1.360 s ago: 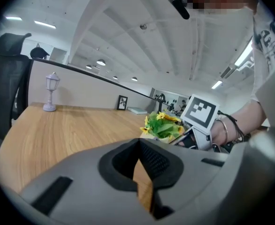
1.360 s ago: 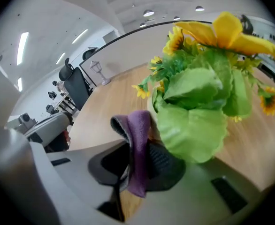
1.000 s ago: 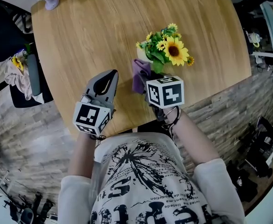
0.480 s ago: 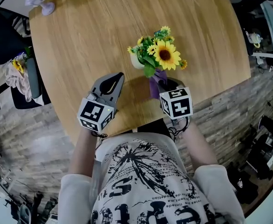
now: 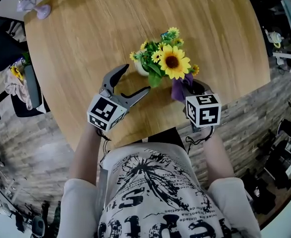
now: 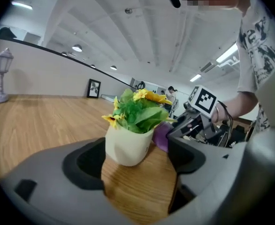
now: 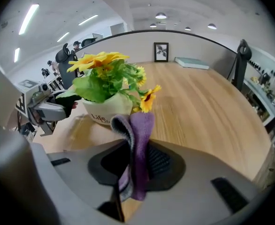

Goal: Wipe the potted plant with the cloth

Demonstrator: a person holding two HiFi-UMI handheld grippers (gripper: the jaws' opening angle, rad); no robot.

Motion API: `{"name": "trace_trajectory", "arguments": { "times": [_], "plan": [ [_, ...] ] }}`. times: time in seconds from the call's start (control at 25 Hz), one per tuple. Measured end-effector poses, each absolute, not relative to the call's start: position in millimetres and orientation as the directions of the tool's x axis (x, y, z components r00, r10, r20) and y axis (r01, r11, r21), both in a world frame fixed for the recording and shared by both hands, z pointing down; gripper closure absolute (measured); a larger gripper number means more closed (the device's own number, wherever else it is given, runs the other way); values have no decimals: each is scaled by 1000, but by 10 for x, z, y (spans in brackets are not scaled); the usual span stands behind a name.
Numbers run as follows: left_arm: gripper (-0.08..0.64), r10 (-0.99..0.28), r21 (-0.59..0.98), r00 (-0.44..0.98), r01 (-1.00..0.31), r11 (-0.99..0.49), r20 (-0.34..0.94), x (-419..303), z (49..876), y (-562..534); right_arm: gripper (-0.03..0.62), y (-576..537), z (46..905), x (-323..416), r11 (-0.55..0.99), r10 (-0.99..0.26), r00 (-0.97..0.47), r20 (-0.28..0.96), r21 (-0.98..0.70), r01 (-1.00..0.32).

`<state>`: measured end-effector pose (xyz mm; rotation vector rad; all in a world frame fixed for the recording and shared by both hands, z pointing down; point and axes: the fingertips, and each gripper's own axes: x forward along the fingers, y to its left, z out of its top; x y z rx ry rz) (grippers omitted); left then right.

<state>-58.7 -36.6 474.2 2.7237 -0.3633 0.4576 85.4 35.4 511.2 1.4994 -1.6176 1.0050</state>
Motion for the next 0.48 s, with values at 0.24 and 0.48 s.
{"name": "trace_trajectory", "arguments": {
  "times": [0.24, 0.48],
  "plan": [
    [17, -117, 256, 926, -218, -942, 358, -296, 4794, -484, 508, 223, 5093, 909, 48, -483, -76, 872, -60, -997],
    [-29, -99, 186, 922, -179, -966, 375, -26, 4875, -619, 508, 21, 5038, 1051, 70, -524, -42, 850, -6, -998]
  ]
}}
